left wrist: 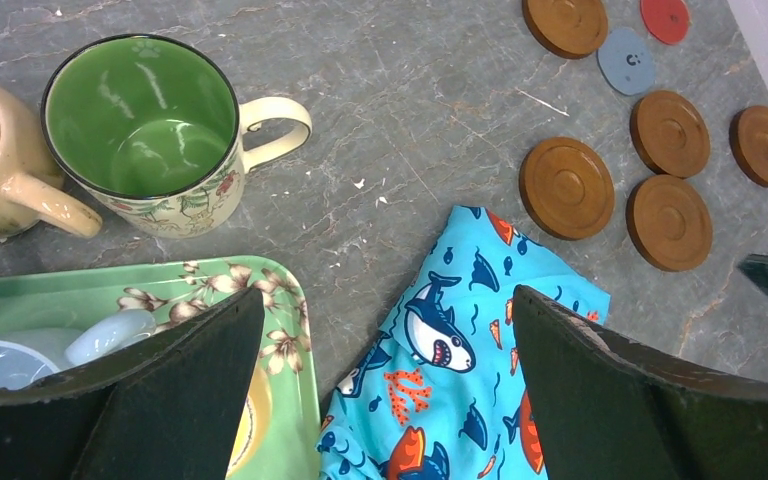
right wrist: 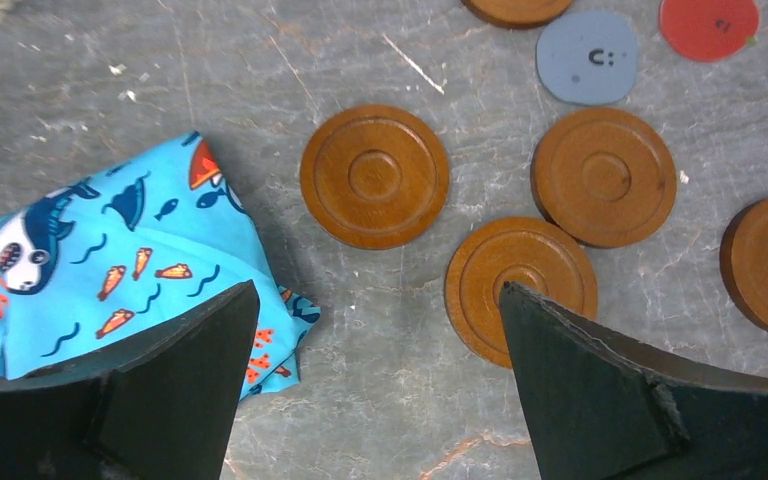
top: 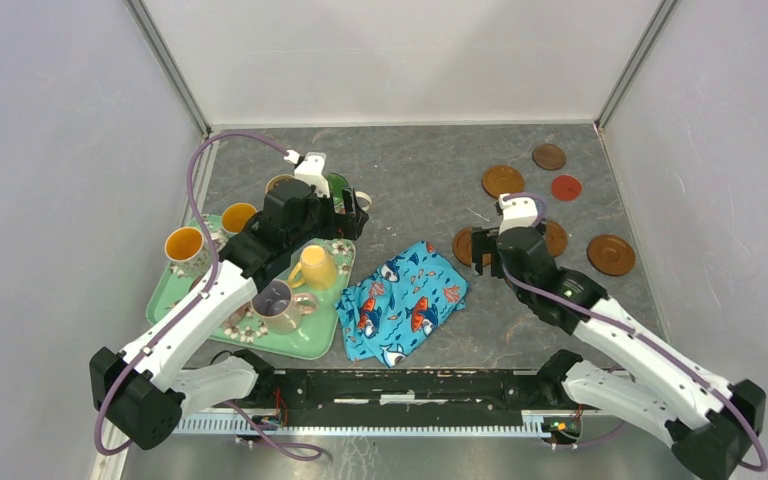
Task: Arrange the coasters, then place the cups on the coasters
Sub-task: Move the coaster to the center of the board.
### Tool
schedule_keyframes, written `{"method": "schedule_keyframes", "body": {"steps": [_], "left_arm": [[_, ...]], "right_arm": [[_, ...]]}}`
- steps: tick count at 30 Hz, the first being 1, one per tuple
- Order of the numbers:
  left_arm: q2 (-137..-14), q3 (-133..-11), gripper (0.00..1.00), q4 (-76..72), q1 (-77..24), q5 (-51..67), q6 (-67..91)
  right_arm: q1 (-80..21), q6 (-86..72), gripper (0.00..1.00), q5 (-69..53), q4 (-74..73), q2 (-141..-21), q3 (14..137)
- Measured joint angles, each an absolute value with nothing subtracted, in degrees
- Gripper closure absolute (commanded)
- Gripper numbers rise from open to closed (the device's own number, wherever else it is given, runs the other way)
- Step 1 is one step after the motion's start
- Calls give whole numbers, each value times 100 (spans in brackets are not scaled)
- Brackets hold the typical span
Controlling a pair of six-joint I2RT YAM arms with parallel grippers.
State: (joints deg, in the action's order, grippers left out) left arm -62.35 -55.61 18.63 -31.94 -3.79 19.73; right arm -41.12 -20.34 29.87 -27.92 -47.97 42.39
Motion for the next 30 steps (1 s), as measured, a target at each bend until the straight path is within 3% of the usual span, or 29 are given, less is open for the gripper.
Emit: {"method": "schedule_keyframes", "body": {"steps": [9, 19, 30], "left_arm": [[-6237, -5553, 0, 1822, -3188, -235, 1970], [-6237, -5489, 0, 1734, -3183, -137, 1970], [-6198, -5391, 0, 1544, -3183, 204, 1966]], "right_arm": [[-3629, -2073, 2, 2897, -2344, -5723, 4239], [-2152, -1984, 2, 2115, -1426, -6678, 4303], [-1291, -1909, 2, 1306, -567, -8447, 5179]]}}
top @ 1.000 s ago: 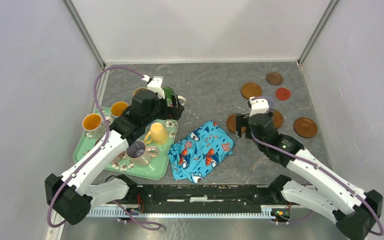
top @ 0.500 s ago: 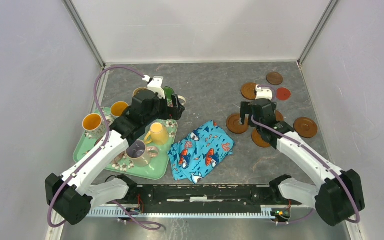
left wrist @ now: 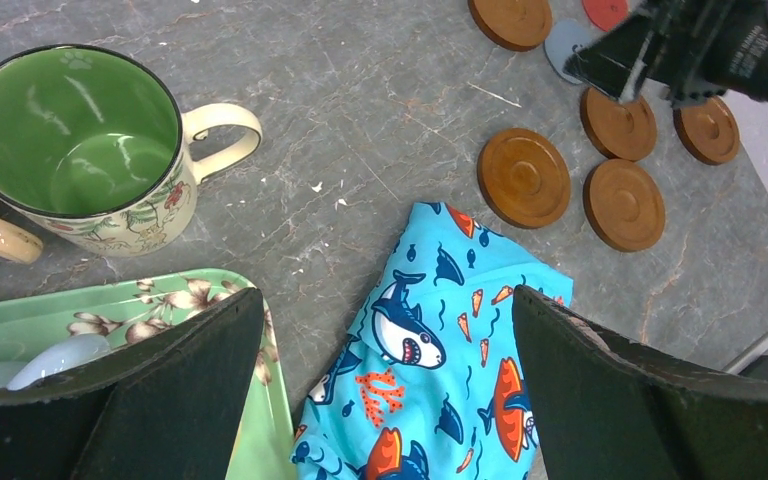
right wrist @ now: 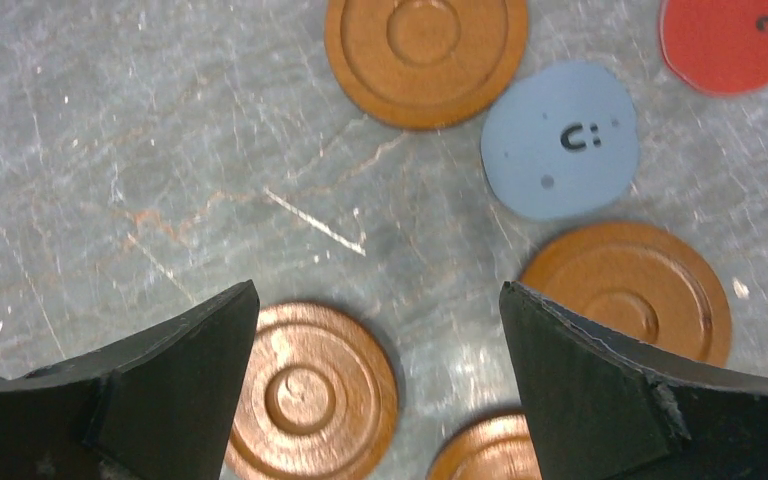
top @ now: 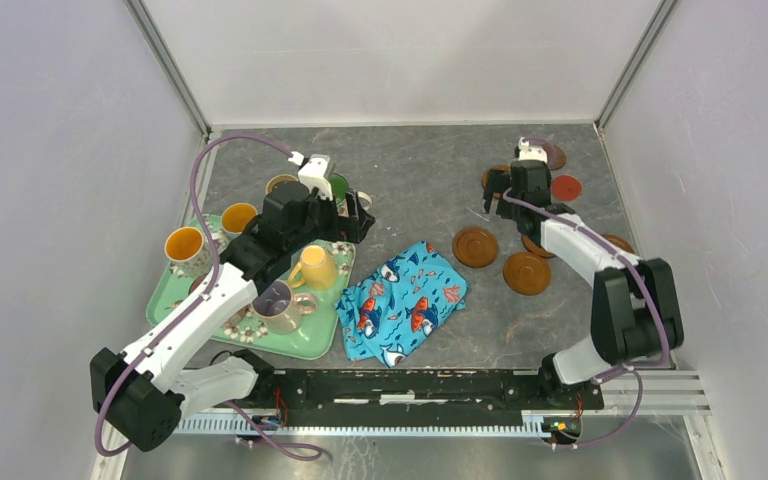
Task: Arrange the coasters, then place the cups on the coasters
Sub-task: Move the coaster to the center of the board.
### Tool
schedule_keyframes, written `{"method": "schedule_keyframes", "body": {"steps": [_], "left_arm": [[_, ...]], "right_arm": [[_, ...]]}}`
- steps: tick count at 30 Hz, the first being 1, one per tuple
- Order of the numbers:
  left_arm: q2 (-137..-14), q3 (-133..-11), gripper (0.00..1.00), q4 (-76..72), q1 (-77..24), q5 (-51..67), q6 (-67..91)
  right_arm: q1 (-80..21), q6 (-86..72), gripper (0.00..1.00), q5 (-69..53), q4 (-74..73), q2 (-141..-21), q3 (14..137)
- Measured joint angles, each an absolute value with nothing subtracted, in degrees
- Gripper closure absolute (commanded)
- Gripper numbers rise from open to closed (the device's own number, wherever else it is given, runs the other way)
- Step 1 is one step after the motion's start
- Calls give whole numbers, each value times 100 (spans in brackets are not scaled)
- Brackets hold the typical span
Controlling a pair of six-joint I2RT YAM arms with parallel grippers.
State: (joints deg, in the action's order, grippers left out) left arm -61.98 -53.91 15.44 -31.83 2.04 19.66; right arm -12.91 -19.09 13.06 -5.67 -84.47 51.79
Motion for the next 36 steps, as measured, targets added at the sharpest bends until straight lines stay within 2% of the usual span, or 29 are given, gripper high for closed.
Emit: {"method": "schedule_keyframes", "body": {"steps": [17, 36], "left_arm": [[-6053, -5317, 0, 1350, -3183, 366, 1966], [-6036, -5317, 0, 1323, -3183, 375, 1962]], "right_arm": [[-550, -1940, 2, 672, -368, -10510, 6582], [-384, -2067, 2, 318, -484, -11657, 7697]]}}
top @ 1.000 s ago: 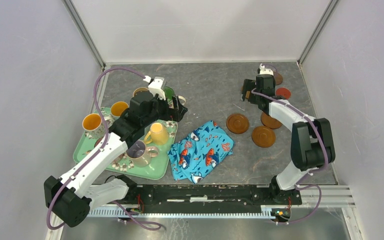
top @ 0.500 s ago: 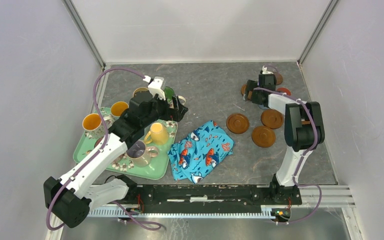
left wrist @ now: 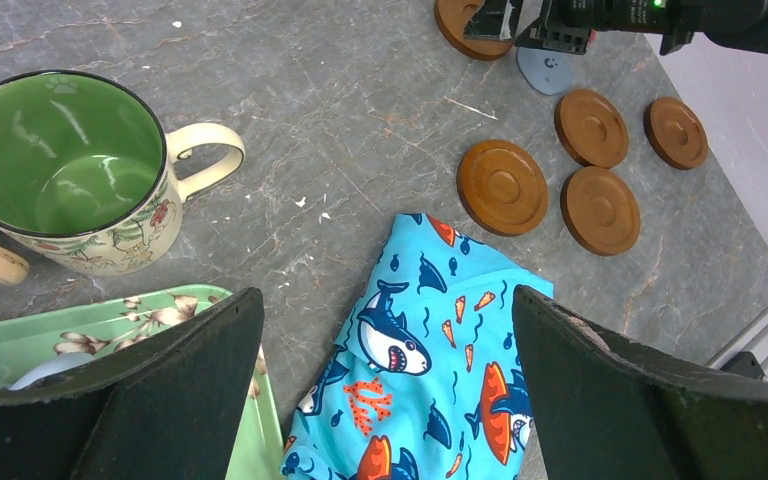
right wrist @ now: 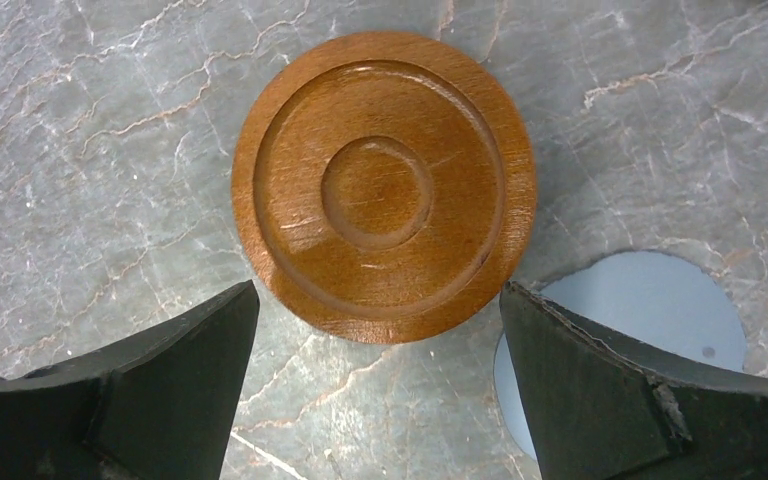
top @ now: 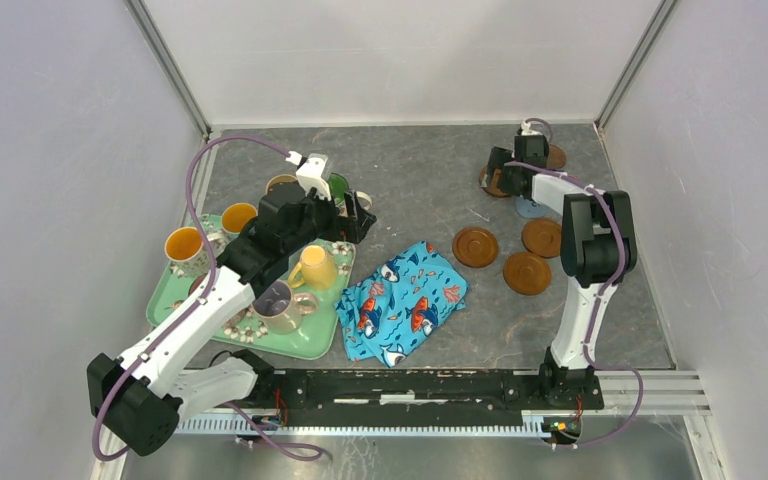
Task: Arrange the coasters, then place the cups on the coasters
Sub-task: Move the coaster to the center of the board.
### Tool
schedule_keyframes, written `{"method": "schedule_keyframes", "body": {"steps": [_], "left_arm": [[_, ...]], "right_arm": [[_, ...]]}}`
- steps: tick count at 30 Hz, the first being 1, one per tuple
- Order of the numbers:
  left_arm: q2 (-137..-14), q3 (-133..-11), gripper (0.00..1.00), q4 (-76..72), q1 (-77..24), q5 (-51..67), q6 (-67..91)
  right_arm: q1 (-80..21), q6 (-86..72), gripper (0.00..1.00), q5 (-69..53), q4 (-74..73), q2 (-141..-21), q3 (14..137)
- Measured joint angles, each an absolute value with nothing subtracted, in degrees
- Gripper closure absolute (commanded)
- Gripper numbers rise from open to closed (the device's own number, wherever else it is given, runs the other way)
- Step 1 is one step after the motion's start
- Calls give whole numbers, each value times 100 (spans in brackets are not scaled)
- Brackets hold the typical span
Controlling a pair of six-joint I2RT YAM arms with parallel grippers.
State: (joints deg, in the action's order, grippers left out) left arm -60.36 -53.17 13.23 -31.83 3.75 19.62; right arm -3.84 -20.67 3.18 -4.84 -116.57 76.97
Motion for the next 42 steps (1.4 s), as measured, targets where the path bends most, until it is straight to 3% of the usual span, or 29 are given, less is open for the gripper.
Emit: {"method": "schedule_keyframes", "body": {"steps": [30, 42], "left_arm": [[-6165, -5317, 0, 1332, -3109, 379, 1962], [-6233, -5317, 0, 1332, -3083, 508, 1962]], "right_arm": [[-915, -2569, 2, 139, -921, -13316, 10171], [-875, -1900, 2, 915, -1562, -12785, 10049]]}}
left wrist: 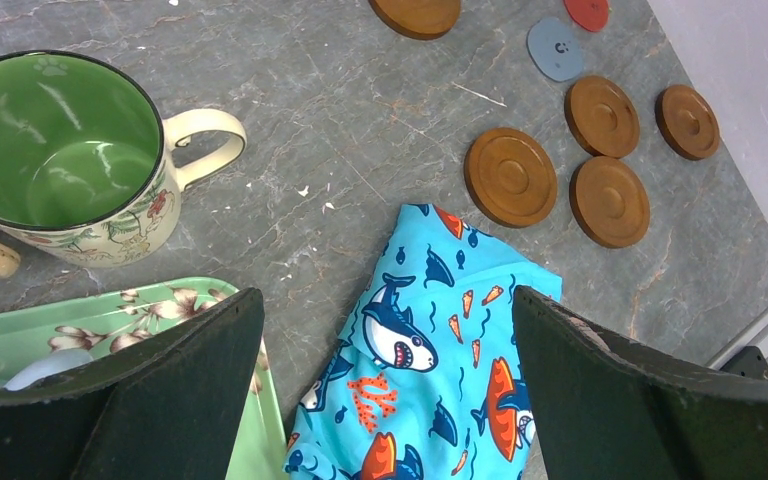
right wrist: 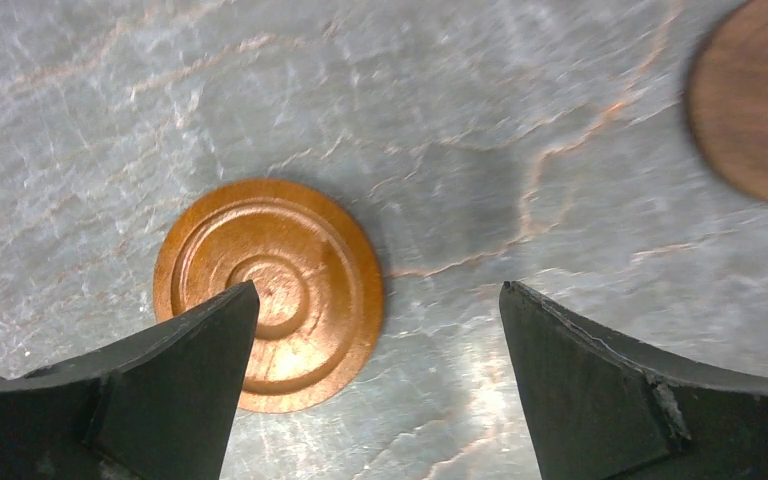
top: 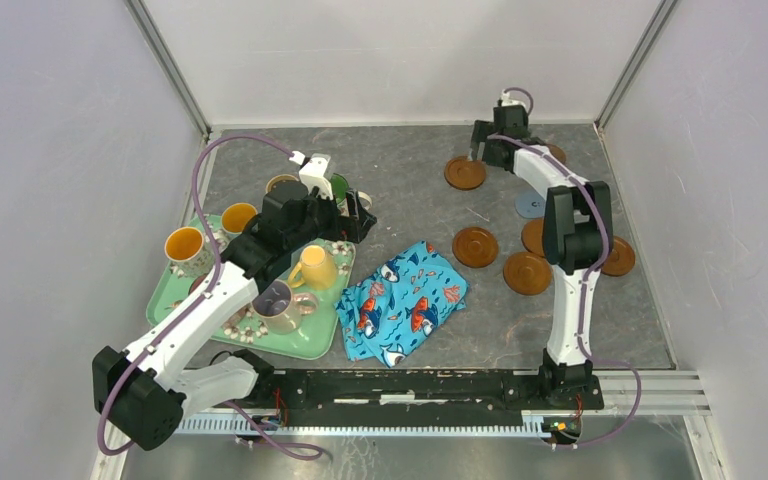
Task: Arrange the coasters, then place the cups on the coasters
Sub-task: Move the coaster to the center of the board.
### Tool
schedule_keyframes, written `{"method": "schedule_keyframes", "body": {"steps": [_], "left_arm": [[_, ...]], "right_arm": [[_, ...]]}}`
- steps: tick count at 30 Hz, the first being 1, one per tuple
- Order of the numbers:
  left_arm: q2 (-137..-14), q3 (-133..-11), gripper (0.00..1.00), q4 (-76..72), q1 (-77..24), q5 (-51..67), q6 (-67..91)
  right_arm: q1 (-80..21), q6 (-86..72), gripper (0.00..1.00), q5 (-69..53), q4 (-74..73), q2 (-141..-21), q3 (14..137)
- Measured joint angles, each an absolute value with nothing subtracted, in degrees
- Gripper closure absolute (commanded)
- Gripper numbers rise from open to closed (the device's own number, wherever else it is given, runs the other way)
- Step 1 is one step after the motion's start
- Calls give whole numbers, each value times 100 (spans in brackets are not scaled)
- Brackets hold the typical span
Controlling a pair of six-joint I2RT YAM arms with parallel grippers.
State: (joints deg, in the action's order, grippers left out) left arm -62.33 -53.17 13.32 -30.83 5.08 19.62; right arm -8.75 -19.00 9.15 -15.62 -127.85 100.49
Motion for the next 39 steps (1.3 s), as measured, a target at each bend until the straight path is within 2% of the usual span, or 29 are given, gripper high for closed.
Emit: {"method": "schedule_keyframes", "body": {"steps": [7, 16, 30, 39], "left_arm": [[-6233, -5317, 0, 1332, -3083, 510, 1962], [-6233, -5317, 0, 1332, -3083, 508, 1962], [-6359, -5315, 0, 1332, -3083, 508, 1962], [-6372, -5315, 0, 1334, -3083, 508, 1962]], "right_arm": [[-373, -1662, 2, 1061, -1448, -12556, 10027], [390, -1671, 2, 878, -1181, -12943, 10307], [440, -1527, 2, 54, -832, -13882, 11019], [451, -1643, 2, -178, -454, -13600, 10425]]}}
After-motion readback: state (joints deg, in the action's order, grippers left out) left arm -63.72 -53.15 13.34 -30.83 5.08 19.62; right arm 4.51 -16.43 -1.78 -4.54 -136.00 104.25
